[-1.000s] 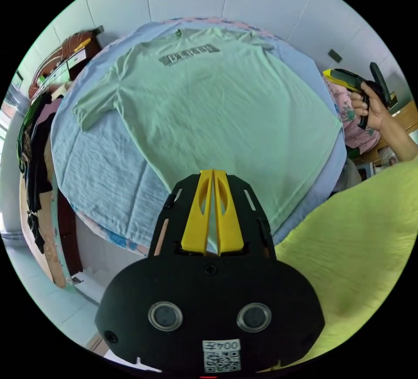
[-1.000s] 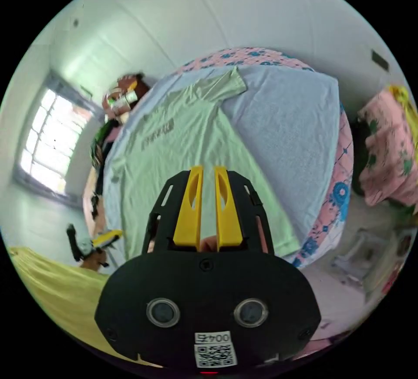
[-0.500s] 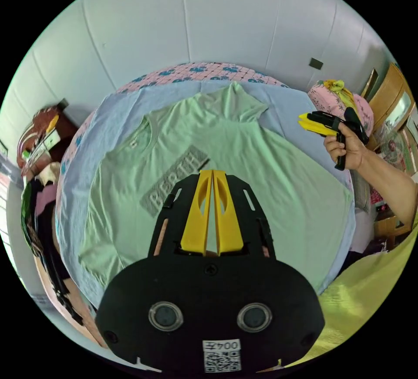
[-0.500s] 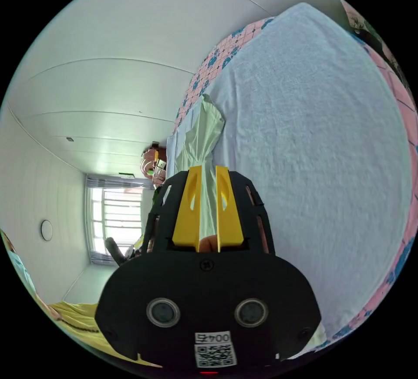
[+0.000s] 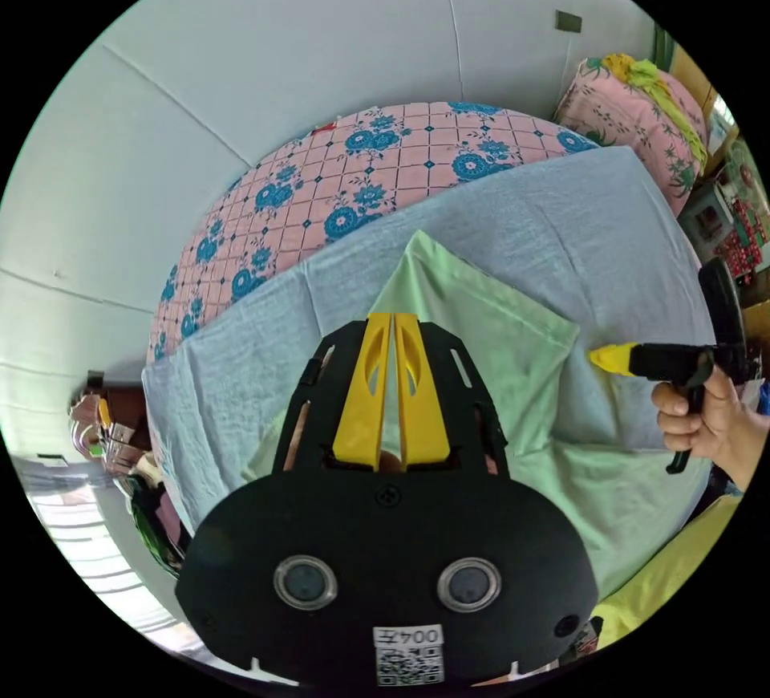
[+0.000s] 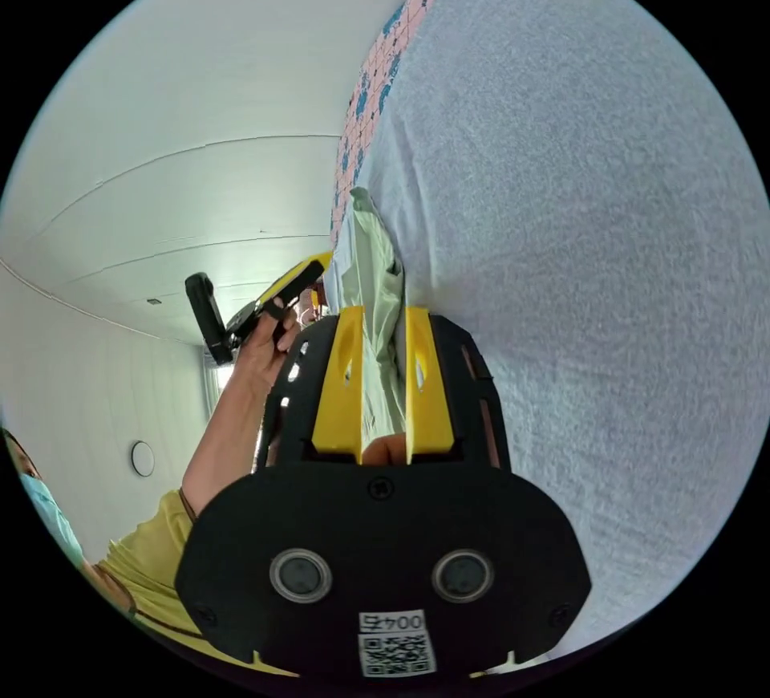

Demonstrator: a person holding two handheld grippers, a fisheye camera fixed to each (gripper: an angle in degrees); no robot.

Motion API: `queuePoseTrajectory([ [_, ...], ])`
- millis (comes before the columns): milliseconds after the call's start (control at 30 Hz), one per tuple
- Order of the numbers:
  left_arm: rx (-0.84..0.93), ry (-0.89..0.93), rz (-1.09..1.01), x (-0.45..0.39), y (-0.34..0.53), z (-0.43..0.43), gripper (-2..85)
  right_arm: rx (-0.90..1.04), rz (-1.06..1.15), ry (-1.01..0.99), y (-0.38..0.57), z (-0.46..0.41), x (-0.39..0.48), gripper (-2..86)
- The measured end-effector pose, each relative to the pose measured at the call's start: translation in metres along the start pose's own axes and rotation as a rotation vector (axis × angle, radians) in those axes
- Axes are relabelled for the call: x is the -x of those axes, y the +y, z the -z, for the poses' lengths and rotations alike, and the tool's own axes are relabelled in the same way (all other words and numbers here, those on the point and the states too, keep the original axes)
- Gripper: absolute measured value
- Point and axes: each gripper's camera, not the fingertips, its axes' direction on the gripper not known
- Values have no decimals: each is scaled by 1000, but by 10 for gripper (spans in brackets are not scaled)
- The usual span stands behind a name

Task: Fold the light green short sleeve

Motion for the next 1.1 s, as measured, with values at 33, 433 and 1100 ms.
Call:
queuePoseTrajectory([
  [33, 9, 6, -15, -8, -9, -15, 10, 12, -8, -1, -6, -1, 4, 93],
  [433, 87, -7, -5, -68, -8, -143, 8, 22, 164, 300, -32, -19, 73, 66],
  [1100, 36, -5, -15, -138, 43, -227, 7, 83, 543, 646, -36, -42, 134, 9],
])
